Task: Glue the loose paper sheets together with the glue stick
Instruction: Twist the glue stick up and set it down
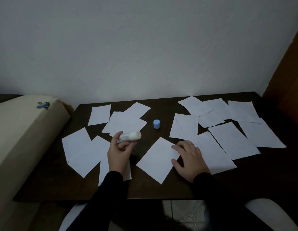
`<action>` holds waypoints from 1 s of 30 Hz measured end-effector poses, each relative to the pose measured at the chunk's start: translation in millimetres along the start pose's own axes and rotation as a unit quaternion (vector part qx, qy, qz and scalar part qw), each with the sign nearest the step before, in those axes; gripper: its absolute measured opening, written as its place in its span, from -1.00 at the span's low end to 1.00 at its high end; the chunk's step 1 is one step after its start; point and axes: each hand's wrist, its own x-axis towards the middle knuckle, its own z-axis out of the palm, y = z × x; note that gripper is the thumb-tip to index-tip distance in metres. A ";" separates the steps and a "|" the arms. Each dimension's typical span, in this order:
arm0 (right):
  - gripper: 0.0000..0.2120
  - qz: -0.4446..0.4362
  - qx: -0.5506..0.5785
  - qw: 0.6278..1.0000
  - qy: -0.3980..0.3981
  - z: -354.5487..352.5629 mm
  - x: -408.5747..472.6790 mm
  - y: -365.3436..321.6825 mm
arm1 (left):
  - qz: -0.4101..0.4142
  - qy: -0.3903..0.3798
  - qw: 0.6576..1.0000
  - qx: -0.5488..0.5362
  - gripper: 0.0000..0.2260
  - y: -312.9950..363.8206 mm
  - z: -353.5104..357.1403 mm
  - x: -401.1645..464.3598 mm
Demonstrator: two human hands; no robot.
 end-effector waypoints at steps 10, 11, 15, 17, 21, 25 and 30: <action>-0.42 0.052 -0.053 0.996 0.045 2.7 -2.6 0.7 | 0.014 0.004 0.988 0.154 -0.65 -8.5 7.5 11.5; -0.42 0.043 -0.047 0.996 0.061 3.2 -2.6 0.9 | 0.012 0.004 0.987 0.160 -0.62 -8.7 7.5 12.3; -0.38 0.016 -0.032 0.999 -0.014 2.8 2.4 0.9 | 0.000 -0.014 0.989 0.149 -0.58 -6.5 8.5 11.0; -0.42 0.035 -0.048 0.997 -0.042 3.7 4.5 2.0 | 0.008 -0.019 0.989 0.147 -0.56 -8.4 9.2 11.7; -0.43 0.058 -0.066 0.996 -0.029 2.8 1.5 0.6 | -0.014 -0.019 0.992 0.124 -0.54 -9.8 10.4 11.5; -0.38 0.070 -0.071 0.995 -0.023 -0.1 0.3 -2.7 | -0.022 0.004 0.991 0.134 -0.40 -6.0 12.3 7.1; -0.45 0.072 -0.072 0.995 0.000 1.5 -2.6 -2.3 | 0.115 0.074 0.960 0.244 -0.56 -9.4 9.4 -22.1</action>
